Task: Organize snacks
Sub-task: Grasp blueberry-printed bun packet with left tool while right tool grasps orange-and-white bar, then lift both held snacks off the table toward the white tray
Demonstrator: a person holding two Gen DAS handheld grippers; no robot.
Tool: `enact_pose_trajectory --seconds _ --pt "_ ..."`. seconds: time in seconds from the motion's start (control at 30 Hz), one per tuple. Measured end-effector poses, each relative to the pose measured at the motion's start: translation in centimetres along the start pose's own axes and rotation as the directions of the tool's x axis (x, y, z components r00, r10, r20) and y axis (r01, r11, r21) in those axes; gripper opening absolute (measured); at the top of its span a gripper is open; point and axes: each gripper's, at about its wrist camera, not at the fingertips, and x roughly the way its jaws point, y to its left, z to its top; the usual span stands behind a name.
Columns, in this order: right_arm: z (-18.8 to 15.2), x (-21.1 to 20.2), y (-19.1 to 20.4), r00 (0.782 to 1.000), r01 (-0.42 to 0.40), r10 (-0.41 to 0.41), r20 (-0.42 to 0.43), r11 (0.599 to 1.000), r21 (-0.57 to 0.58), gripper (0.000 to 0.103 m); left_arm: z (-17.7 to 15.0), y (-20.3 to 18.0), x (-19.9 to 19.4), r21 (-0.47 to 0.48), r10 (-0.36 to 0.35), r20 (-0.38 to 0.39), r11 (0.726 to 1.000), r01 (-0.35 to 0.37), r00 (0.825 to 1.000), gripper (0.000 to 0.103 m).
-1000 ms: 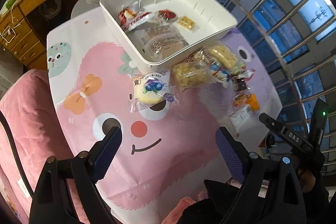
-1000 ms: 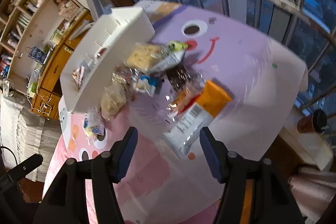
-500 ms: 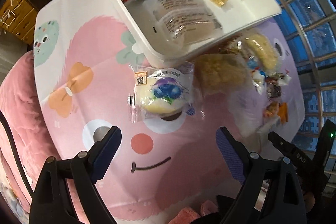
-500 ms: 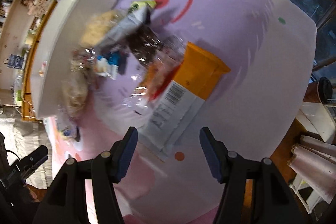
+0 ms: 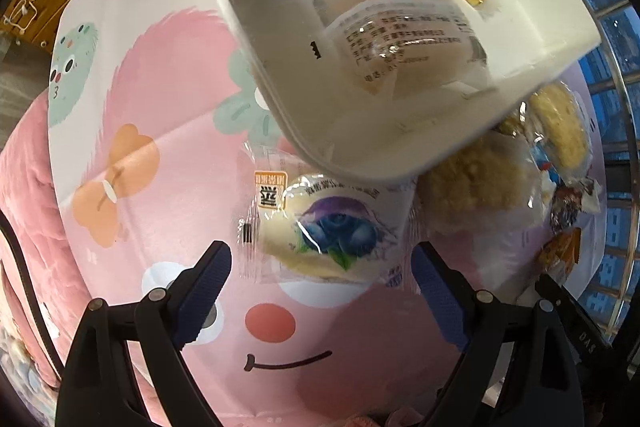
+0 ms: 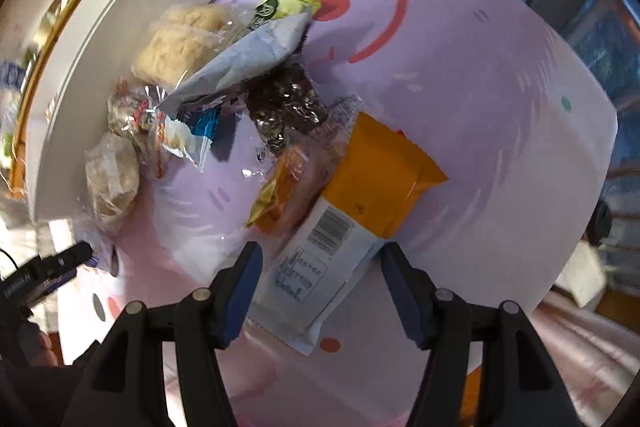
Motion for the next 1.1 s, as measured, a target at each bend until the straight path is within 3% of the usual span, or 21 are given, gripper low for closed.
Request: enact_pose_trajectory --seconds 0.23,0.47,0.77,0.93,1.1 --pt "1.1 0.0 1.6 0.999 0.030 -0.030 -0.012 0.997 -0.066 0.061 0.7 0.1 0.9 -0.022 -0.017 0.011 1.000 0.017 1.000 0.088" --pt "1.5 -0.4 1.0 1.000 0.015 -0.016 -0.016 0.998 -0.056 0.047 0.8 -1.3 0.8 -0.012 0.006 0.049 1.000 -0.006 0.999 0.073" --pt "1.0 -0.7 -0.1 1.000 0.016 -0.017 -0.025 0.998 -0.060 0.036 0.1 -1.4 -1.4 -0.026 0.020 0.082 0.999 -0.018 0.996 0.054" --pt "-0.3 -0.7 -1.3 1.000 0.003 -0.003 -0.025 0.999 -0.035 0.033 -1.1 -1.0 -2.4 -0.046 0.053 0.075 0.998 -0.049 0.996 0.053" --pt "-1.5 -0.9 -3.1 0.999 -0.025 0.026 -0.023 1.000 0.019 0.032 -3.3 -0.3 -4.4 -0.080 0.034 0.087 0.996 -0.027 0.996 0.053"
